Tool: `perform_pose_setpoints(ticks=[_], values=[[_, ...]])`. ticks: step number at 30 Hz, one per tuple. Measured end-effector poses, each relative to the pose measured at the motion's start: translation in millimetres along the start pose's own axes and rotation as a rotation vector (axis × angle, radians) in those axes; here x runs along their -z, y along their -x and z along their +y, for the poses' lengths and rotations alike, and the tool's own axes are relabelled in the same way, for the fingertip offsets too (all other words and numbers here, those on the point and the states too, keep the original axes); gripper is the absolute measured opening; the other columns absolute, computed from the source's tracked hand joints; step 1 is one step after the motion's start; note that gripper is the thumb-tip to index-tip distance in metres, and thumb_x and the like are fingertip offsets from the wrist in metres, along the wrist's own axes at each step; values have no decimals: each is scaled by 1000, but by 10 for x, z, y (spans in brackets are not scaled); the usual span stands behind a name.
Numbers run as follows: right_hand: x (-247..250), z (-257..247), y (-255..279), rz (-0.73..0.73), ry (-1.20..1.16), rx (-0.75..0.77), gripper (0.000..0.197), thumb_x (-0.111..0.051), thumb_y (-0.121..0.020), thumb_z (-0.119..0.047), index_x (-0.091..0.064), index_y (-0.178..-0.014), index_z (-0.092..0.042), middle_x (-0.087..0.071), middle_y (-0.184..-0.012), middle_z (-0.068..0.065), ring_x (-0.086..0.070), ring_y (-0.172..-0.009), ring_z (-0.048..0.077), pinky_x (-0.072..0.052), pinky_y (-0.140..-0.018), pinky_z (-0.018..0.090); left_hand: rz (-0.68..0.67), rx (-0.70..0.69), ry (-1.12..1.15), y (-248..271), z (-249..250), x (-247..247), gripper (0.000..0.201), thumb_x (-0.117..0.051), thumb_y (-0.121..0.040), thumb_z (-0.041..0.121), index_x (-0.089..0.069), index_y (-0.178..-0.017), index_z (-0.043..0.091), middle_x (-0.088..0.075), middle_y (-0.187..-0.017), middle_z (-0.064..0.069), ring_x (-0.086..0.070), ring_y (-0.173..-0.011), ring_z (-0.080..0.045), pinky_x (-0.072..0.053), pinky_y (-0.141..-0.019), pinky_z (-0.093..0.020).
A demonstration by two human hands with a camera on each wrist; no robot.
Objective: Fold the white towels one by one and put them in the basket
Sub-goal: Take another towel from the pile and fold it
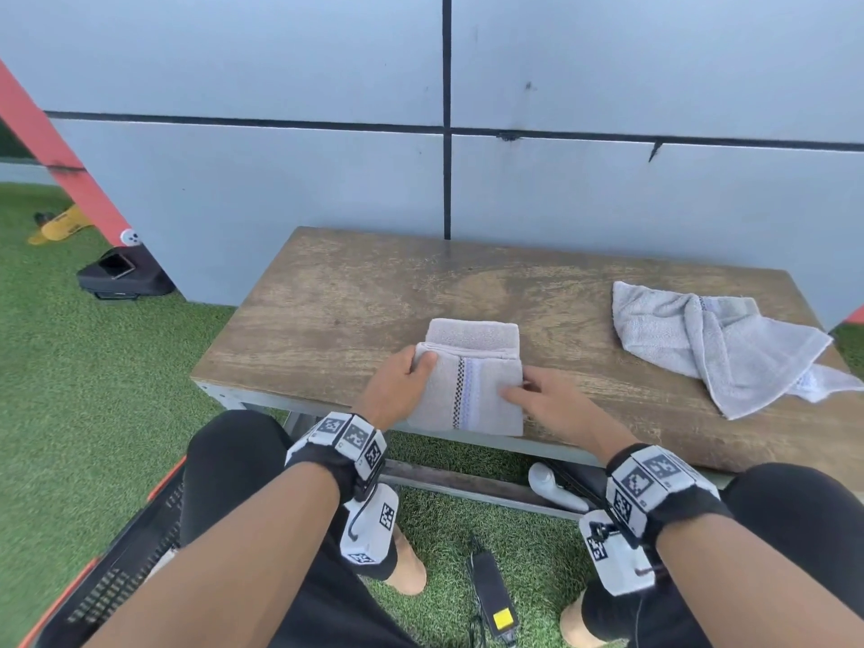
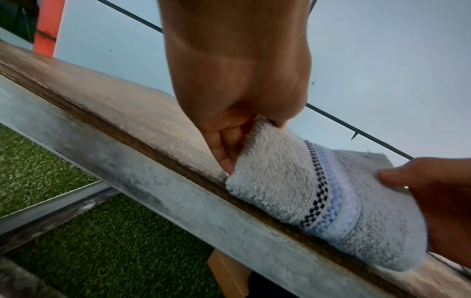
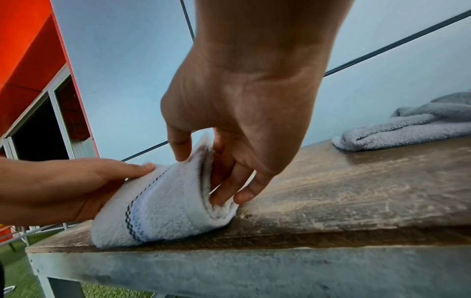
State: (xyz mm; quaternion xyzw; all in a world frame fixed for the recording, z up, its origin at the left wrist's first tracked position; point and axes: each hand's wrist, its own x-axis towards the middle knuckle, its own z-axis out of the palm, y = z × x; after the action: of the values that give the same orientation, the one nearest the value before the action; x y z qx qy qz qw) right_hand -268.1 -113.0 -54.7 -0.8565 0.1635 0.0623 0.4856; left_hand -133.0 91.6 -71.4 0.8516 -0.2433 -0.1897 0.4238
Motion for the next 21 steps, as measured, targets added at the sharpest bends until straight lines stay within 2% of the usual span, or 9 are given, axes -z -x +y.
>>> perform_pose_setpoints(ticks=[3, 5, 7, 9, 11, 13, 14, 17, 21], values=[[24, -50, -78, 46, -73, 14, 23, -60, -97, -31, -69, -114, -17, -74, -108, -6, -70, -100, 13, -57, -91, 44, 67, 20, 5, -70, 36, -13, 38, -38, -104, 49, -44, -77, 23, -51, -71, 7, -49, -60, -12, -39, -57, -27], [55, -94, -183, 116, -123, 9, 25, -60, -97, -31, -67, -113, -12, -73, -108, 2, -69, -101, 23, -55, -91, 51, 141, 6, 7, -159, 120, -19, 38, -38, -105, 46, -38, -72, 27, -44, -66, 9, -42, -57, -9, -33, -55, -27], [82, -157, -313, 183, -144, -22, 25, -58, -98, -31, -64, -110, -10, -71, -107, 7, -68, -101, 29, -54, -88, 52, 225, 13, 40, -307, 200, -27, 36, -39, -104, 46, -40, -73, 27, -43, -68, 10, -41, -59, -8, -32, -56, -29], [80, -184, -444, 223, -126, -72, 25, -56, -98, -31, -63, -110, -9, -70, -107, 11, -66, -100, 31, -55, -86, 51, 278, 73, 61, -468, 242, -47, 34, -41, -101, 51, -52, -87, 22, -54, -78, 8, -50, -67, -9, -38, -61, -31], [64, -132, -593, 222, -91, -148, 26, -53, -100, -31, -62, -105, -7, -67, -100, 12, -66, -92, 30, -55, -76, 42, 246, 144, 23, -615, 218, -101, 40, -42, -99, 54, -56, -99, 17, -64, -92, 3, -58, -77, -13, -45, -66, -33], [37, -40, -692, 213, -75, -234, 31, -51, -101, -32, -55, -82, -9, -57, -78, 8, -57, -68, 23, -43, -60, 30, 168, 188, -126, -708, 141, -201, 43, -39, -100, 53, -55, -100, 13, -65, -98, -4, -59, -81, -20, -47, -73, -36], [25, -7, -731, 222, -79, -267, 34, -50, -101, -33, -49, -75, -12, -51, -72, 4, -49, -62, 19, -37, -56, 27, 151, 201, -189, -736, 121, -237, 44, -36, -101, 52, -55, -102, 12, -65, -99, -5, -60, -84, -23, -48, -76, -37], [14, 37, -814, 240, -65, -310, 35, -48, -101, -34, -43, -72, -15, -45, -68, 0, -42, -58, 15, -32, -53, 27, 142, 232, -223, -843, 73, -263, 52, -27, -101, 53, -57, -112, 12, -64, -100, -4, -60, -91, -26, -49, -84, -39], [25, 57, -872, 249, -24, -315, 38, -46, -102, -35, -39, -70, -16, -40, -64, -3, -39, -55, 14, -29, -52, 26, 165, 244, -264, -945, 26, -247, 54, -25, -102, 53, -61, -113, 15, -65, -102, -6, -61, -96, -29, -47, -82, -39]])
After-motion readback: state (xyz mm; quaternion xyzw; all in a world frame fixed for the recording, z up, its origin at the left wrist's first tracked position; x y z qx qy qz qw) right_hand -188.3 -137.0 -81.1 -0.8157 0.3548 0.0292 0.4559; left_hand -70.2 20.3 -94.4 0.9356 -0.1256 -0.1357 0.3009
